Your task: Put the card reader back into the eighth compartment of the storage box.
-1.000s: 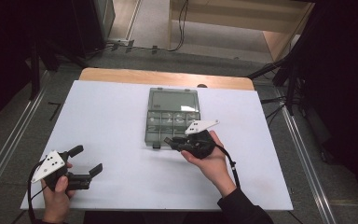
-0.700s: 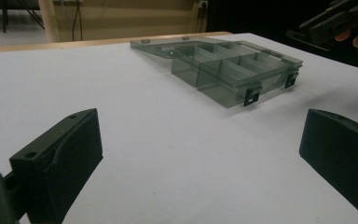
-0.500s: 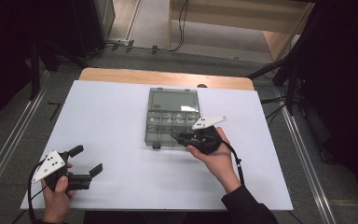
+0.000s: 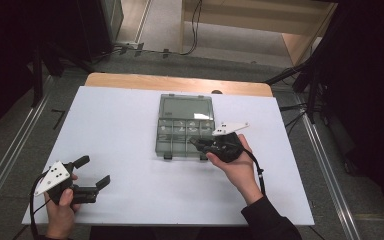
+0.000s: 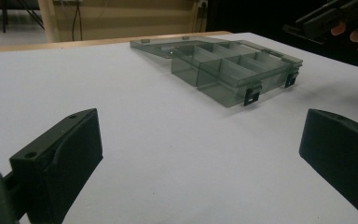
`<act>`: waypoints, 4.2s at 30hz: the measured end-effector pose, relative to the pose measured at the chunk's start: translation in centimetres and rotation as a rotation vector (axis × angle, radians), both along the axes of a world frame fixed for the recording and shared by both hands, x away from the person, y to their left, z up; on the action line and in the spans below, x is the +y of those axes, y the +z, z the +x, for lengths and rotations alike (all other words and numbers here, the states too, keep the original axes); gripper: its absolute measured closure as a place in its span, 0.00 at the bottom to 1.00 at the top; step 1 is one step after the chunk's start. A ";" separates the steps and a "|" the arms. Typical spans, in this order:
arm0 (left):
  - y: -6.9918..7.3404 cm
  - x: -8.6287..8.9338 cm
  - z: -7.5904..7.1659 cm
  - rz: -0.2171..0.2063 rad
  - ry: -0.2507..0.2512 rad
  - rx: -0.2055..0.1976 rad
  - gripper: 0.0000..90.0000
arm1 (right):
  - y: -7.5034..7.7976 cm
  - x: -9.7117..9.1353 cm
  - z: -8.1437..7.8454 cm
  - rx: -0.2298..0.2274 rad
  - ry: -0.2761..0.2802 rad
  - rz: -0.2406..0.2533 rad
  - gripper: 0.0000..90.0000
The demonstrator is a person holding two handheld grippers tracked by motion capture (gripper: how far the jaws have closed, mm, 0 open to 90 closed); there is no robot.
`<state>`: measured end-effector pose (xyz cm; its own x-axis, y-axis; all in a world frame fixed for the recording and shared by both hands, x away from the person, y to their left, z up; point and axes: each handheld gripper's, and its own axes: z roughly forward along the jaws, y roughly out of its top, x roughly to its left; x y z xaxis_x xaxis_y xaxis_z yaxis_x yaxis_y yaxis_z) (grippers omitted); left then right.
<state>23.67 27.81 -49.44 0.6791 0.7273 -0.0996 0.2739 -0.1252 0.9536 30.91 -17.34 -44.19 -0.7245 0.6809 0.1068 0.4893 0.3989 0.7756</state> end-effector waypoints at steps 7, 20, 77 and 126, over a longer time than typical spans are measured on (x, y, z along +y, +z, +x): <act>0.0 0.0 0.0 0.000 0.001 0.001 0.00 | -0.2 -0.5 0.3 -0.006 -0.022 -0.002 0.80; 0.0 0.0 0.0 -0.002 0.000 0.001 0.00 | -0.4 -1.0 0.8 -0.005 -0.073 -0.015 0.80; 0.0 0.0 0.0 -0.001 -0.003 0.000 0.00 | -2.4 -3.0 2.3 0.040 -0.186 0.006 0.46; 3.9 -6.4 5.8 0.024 -0.100 0.022 0.00 | -1.9 -5.1 2.0 -0.006 -0.196 0.123 0.00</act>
<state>29.49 21.43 -45.52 0.7461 0.6585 -0.0983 0.2795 -0.1757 0.9439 32.95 -22.44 -46.12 -0.5801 0.7911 0.1941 0.5438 0.1987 0.8154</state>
